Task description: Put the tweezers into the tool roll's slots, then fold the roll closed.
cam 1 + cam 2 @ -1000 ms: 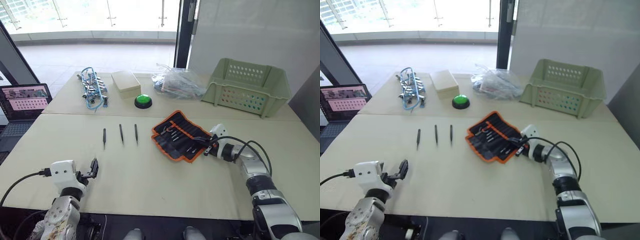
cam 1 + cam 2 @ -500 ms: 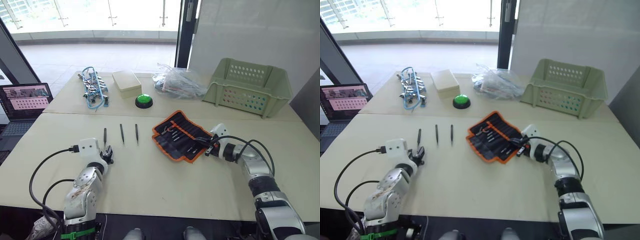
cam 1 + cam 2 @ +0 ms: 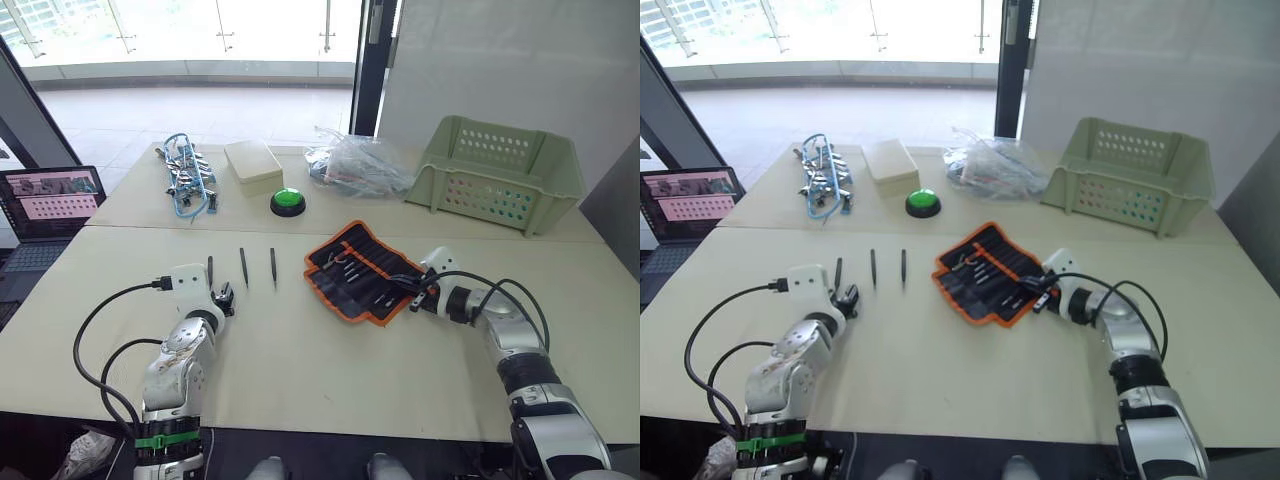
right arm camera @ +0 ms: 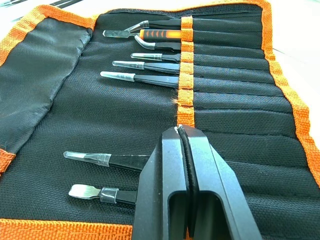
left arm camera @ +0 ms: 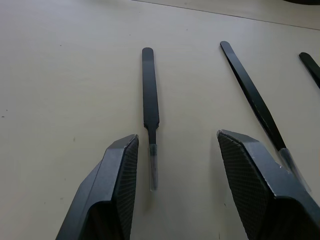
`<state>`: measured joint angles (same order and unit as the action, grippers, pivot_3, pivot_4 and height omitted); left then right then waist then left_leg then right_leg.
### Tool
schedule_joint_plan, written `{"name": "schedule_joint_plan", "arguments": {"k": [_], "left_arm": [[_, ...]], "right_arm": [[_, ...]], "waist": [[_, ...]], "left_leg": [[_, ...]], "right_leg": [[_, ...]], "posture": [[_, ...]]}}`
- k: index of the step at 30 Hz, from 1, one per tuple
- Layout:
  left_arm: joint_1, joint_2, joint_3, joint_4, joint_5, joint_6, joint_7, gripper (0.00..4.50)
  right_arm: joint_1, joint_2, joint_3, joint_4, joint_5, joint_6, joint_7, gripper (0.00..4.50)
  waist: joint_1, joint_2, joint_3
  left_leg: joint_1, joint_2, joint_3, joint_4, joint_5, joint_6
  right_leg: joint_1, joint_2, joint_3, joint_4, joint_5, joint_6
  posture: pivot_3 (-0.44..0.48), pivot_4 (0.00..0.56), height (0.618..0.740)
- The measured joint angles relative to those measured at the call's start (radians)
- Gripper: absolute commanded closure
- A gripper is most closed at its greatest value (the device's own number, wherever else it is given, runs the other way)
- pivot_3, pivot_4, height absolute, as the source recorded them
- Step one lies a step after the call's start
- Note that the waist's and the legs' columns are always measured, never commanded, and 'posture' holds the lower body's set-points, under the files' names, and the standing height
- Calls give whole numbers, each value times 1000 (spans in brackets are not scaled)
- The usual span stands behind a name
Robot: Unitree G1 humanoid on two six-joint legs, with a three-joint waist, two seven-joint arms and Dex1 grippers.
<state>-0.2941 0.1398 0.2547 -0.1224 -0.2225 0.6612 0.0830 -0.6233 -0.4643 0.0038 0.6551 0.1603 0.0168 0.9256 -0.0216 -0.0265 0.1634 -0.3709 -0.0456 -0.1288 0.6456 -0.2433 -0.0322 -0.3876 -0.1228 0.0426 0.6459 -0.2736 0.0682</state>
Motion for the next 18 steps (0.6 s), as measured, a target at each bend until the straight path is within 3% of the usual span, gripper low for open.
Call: {"name": "schedule_joint_plan", "arguments": {"k": [9,12,17,18], "left_arm": [[-54,-1,8,59,8,2,15,1879],[-63,-1,12,66,10,11,20,2653],[-67,4,22,79,19,17,25,4336],[-70,4,23,79,20,17,24,4485]], "right_arm": [[3,0,1,-9,0,8,-7,4500],[8,0,1,-17,0,9,-11,4500],[10,1,1,-19,0,9,-16,4500],[11,1,0,-20,0,9,-17,4500]], "waist": [[1,0,0],[2,0,0],[3,0,0],[3,0,0]], "left_leg": [[0,0,0,0,0,-1],[0,0,0,0,0,-1],[0,0,0,0,0,-1],[0,0,0,0,0,-1]], "right_leg": [[0,0,0,0,0,0],[0,0,0,0,0,0],[0,0,0,0,0,0],[0,0,0,0,0,0]], "posture": [[0,150,740],[0,150,740],[0,150,740],[0,150,740]]}}
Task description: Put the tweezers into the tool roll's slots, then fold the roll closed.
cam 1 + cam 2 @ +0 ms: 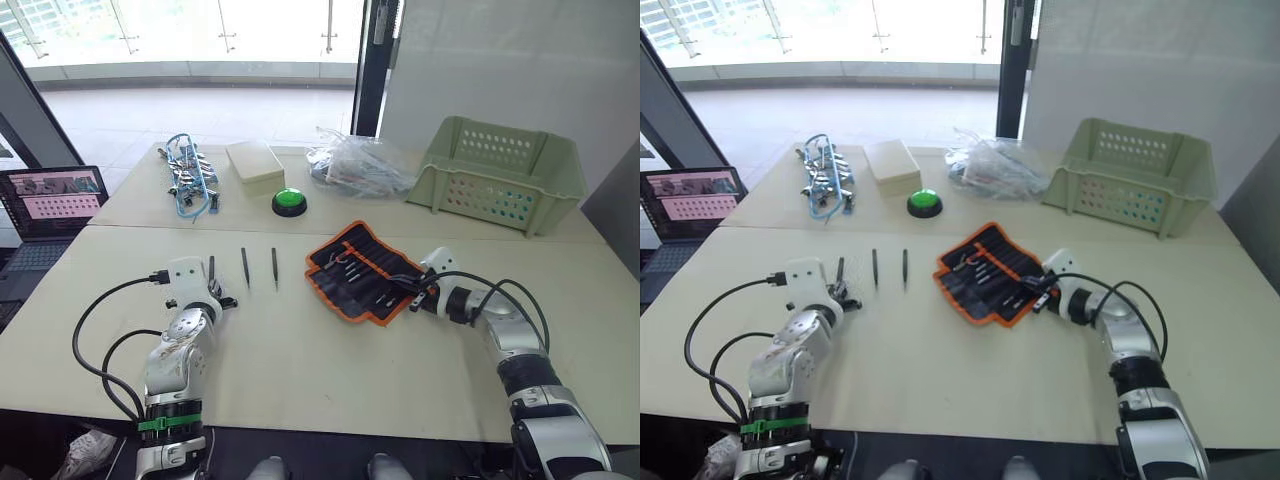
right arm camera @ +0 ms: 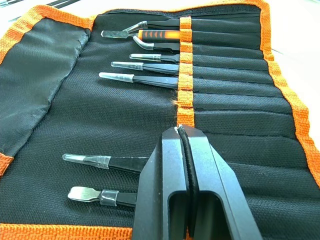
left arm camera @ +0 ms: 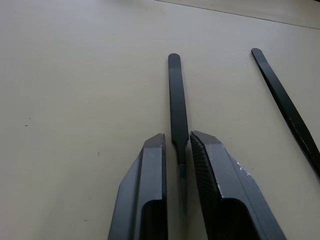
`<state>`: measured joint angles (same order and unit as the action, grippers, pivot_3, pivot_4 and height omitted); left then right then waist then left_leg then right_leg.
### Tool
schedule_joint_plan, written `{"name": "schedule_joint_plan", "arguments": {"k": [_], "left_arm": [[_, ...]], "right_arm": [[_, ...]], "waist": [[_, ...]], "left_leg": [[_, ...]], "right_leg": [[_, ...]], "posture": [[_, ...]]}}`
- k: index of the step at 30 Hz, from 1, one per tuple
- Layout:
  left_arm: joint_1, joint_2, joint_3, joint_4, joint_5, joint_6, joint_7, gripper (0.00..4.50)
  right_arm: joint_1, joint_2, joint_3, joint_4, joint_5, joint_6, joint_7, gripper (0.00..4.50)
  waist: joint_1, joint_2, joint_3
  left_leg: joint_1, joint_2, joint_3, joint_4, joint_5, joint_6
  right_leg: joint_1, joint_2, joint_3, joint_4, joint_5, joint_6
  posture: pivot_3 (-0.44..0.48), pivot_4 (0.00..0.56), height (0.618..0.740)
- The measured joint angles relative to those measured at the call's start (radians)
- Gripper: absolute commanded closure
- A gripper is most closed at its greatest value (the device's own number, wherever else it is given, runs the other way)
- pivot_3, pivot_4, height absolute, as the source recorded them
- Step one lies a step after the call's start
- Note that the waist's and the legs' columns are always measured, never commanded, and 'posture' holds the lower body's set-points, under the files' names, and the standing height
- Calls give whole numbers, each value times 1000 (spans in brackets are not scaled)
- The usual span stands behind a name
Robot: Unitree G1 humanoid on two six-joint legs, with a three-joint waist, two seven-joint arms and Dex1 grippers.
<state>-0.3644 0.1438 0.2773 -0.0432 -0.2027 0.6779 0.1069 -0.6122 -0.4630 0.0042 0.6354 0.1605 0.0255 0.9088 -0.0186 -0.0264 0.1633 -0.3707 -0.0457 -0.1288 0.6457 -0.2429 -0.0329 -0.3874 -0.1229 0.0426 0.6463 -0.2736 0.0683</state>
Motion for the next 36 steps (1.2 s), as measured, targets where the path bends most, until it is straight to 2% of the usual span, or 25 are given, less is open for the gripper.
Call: {"name": "schedule_joint_plan", "arguments": {"k": [16,20,26,31,36], "left_arm": [[-1,32,-15,-4,16,-14,-26,4485],[-2,74,-35,-45,6,-31,-99,4485],[-19,104,-111,-71,-64,-16,-282,4485],[-127,125,-245,-159,-132,78,-426,4485],[-244,126,-360,-149,-155,186,-508,4485]], "right_arm": [[5,8,-2,-10,3,-2,-16,4500],[5,7,-11,-7,10,-2,-18,4500],[5,-1,-15,-4,10,-4,-20,4500],[5,-11,-15,-4,10,-4,-21,4500],[6,-15,-19,-3,11,-5,-28,4500]], "waist": [[1,0,0],[1,0,0],[3,0,0],[2,0,1],[-4,0,1]], "left_leg": [[-1,0,0,0,0,0],[-1,0,0,0,0,0],[-2,0,0,0,0,0],[-3,0,0,0,0,0],[-3,0,0,0,0,0]], "right_leg": [[-1,0,0,0,0,0],[-1,0,0,0,0,0],[-2,0,0,0,0,0],[-2,0,0,-1,0,0],[-2,0,0,-1,0,0]], "posture": [[0,150,740],[0,150,740],[0,150,740],[0,150,740],[0,150,740]]}}
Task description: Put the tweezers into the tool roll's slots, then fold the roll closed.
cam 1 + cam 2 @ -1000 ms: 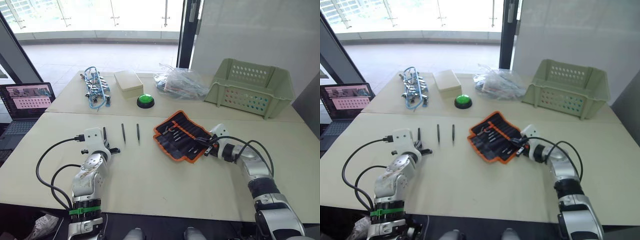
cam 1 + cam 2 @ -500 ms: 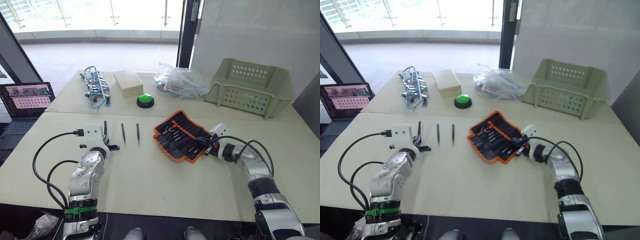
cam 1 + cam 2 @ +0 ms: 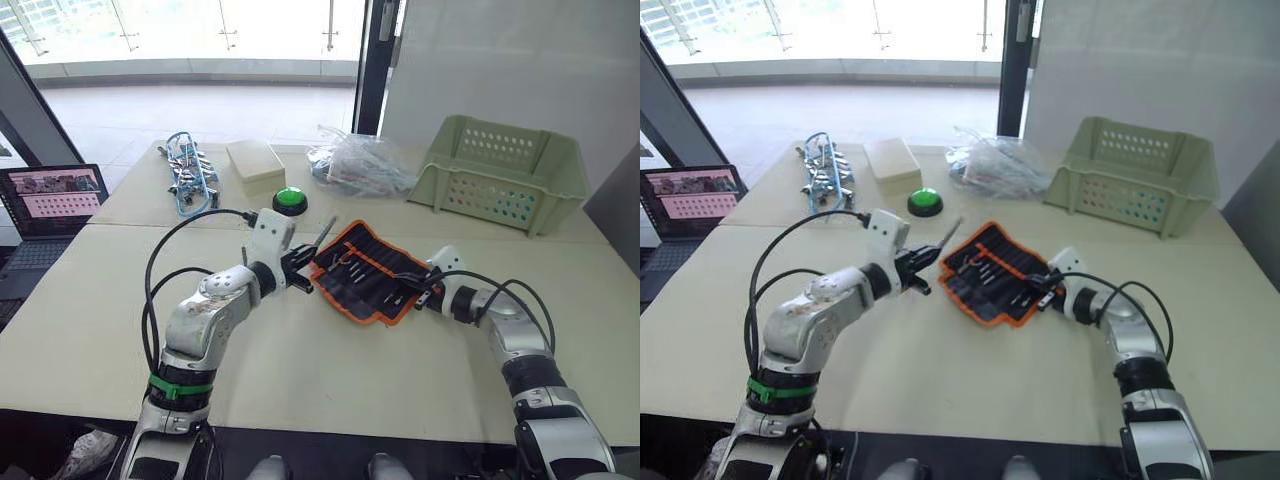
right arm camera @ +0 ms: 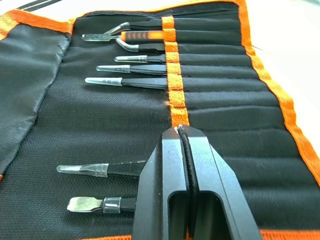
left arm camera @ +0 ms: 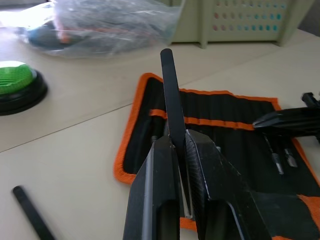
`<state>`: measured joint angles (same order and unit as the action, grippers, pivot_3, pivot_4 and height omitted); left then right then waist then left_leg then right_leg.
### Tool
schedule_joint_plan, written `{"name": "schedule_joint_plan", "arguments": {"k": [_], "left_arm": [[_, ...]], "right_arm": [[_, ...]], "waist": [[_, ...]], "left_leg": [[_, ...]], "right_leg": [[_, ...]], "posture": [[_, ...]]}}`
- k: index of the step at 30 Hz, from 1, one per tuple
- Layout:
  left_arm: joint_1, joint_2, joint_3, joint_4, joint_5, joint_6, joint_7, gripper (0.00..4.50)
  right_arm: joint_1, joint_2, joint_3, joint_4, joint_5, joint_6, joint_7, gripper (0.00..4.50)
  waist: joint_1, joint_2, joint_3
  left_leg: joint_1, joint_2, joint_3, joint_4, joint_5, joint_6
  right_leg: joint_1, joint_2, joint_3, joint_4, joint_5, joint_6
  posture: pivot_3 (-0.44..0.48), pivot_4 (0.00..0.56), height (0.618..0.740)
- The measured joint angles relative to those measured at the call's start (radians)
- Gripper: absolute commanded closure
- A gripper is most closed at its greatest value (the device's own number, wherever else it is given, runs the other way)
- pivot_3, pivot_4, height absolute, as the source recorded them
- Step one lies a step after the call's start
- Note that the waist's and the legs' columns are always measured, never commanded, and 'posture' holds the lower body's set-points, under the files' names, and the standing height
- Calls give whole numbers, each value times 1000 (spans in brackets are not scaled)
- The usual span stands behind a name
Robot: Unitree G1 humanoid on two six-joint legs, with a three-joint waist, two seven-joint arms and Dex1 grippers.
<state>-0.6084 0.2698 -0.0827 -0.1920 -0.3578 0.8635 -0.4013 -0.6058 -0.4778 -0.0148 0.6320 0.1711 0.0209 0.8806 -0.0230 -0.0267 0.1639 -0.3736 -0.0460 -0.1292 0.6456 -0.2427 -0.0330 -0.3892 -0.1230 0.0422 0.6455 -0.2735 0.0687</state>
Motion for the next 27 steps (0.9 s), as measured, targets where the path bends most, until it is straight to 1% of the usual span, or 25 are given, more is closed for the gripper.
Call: {"name": "schedule_joint_plan", "arguments": {"k": [4,9,18,27], "left_arm": [[-92,-31,-71,113,2,85,-30,4485],[-138,-73,-140,257,25,119,-45,4485],[-233,-132,-150,473,60,107,-69,4485],[-262,-153,-154,552,83,90,-108,4485]], "right_arm": [[2,1,-2,0,0,-1,-7,4500],[3,2,-2,-2,1,-1,-10,4500],[29,27,-9,-38,9,0,-45,4500],[48,30,-8,-69,9,6,-68,4500]], "waist": [[-2,0,0],[-6,0,0],[-10,0,0],[-15,0,0]], "left_leg": [[0,0,0,0,0,0],[0,0,0,0,0,0],[0,0,0,0,0,-1],[0,0,0,0,0,-1]], "right_leg": [[0,0,0,0,0,0],[0,0,0,0,0,0],[0,0,0,0,0,0],[0,0,0,0,0,0]], "posture": [[0,150,740],[0,150,740],[0,150,740],[0,150,740]]}}
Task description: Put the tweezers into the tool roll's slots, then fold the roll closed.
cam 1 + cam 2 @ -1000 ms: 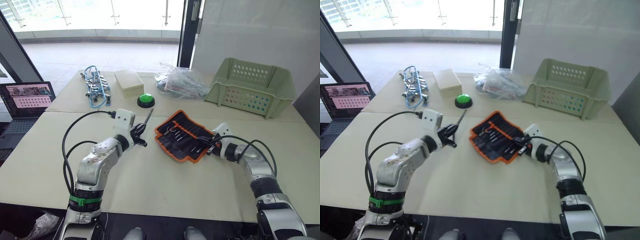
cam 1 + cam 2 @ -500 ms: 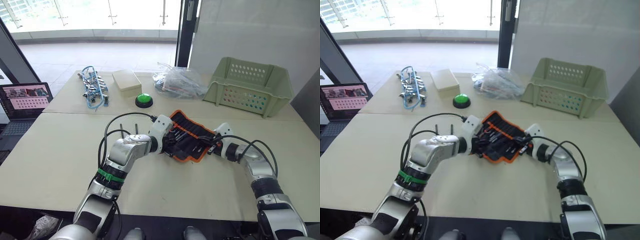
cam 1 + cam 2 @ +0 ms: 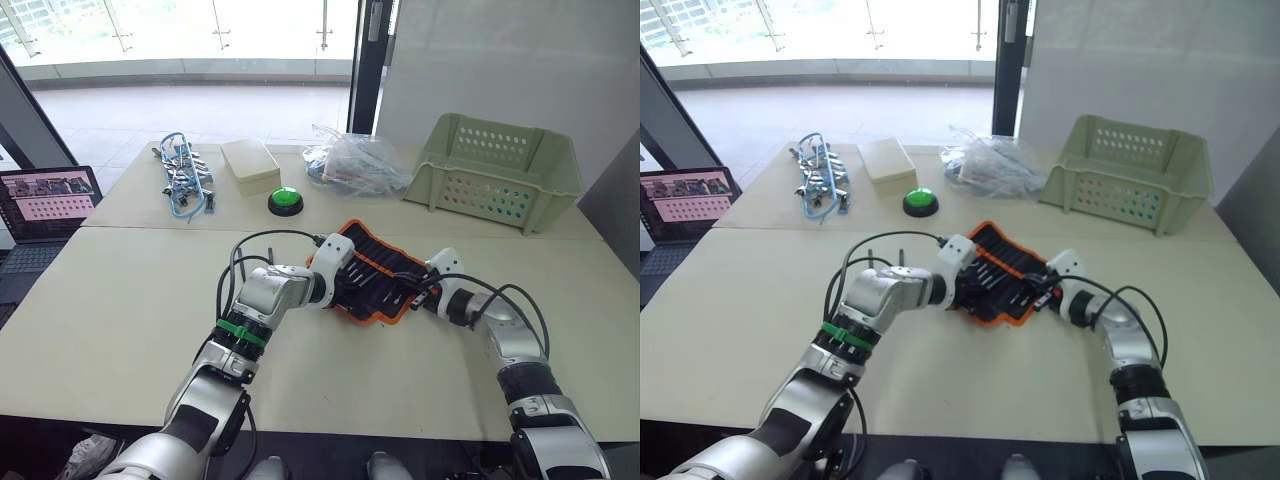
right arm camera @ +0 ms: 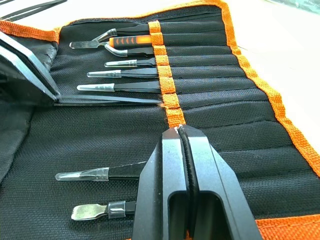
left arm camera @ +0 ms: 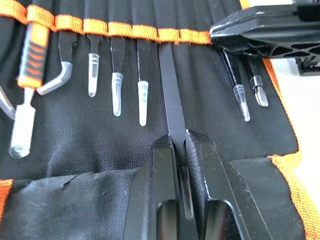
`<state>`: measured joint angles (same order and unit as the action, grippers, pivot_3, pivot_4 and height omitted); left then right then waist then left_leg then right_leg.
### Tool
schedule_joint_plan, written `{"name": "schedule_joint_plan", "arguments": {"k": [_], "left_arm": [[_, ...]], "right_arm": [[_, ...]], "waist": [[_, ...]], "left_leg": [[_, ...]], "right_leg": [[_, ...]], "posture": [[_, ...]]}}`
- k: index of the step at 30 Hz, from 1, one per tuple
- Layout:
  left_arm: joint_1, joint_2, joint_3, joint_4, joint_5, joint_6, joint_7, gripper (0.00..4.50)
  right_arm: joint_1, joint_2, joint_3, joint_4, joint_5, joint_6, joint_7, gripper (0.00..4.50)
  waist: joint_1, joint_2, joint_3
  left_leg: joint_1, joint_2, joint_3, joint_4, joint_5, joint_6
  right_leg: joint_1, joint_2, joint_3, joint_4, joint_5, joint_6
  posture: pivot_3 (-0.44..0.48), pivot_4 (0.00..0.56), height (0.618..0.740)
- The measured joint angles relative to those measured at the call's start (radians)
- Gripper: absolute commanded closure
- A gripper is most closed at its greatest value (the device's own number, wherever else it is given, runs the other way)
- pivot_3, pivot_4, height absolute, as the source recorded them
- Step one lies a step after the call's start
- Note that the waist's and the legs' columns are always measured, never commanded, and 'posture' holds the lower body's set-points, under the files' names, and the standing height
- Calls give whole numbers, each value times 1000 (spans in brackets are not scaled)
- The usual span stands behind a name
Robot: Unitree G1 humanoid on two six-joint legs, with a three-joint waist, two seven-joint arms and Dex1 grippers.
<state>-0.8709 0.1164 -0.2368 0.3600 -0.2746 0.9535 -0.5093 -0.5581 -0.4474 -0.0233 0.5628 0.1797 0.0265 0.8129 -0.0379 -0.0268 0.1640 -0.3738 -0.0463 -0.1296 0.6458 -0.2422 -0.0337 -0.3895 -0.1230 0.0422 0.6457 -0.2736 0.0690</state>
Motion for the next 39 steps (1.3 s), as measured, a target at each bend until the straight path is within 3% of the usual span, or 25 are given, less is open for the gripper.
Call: {"name": "schedule_joint_plan", "arguments": {"k": [9,23,32,36,39], "left_arm": [[-62,-57,19,179,46,-163,-15,4485],[-232,-147,5,647,215,-609,-84,4485],[-259,-163,52,756,247,-711,-84,4485],[-229,-152,67,717,247,-707,-100,3040],[-141,-122,62,564,245,-661,-140,2082]], "right_arm": [[22,0,5,-60,-1,49,-14,4500],[47,6,11,-128,0,112,-30,4500],[53,6,11,-135,0,113,-29,4500],[45,6,16,-129,-1,113,-25,4500],[39,4,21,-123,-2,113,-11,4500]], "waist": [[0,0,0],[1,0,0],[2,0,0],[-2,0,0],[-10,0,0]], "left_leg": [[0,0,0,0,0,0],[0,-1,0,0,0,0],[0,-2,0,1,0,0],[0,-2,0,1,0,0],[0,-1,0,1,0,0]], "right_leg": [[0,0,0,0,0,0],[0,-1,0,0,0,1],[1,-1,0,1,0,2],[0,-1,0,1,0,2],[0,-1,0,2,0,2]], "posture": [[0,150,740],[0,150,740],[0,150,740],[0,150,740],[0,150,740]]}}
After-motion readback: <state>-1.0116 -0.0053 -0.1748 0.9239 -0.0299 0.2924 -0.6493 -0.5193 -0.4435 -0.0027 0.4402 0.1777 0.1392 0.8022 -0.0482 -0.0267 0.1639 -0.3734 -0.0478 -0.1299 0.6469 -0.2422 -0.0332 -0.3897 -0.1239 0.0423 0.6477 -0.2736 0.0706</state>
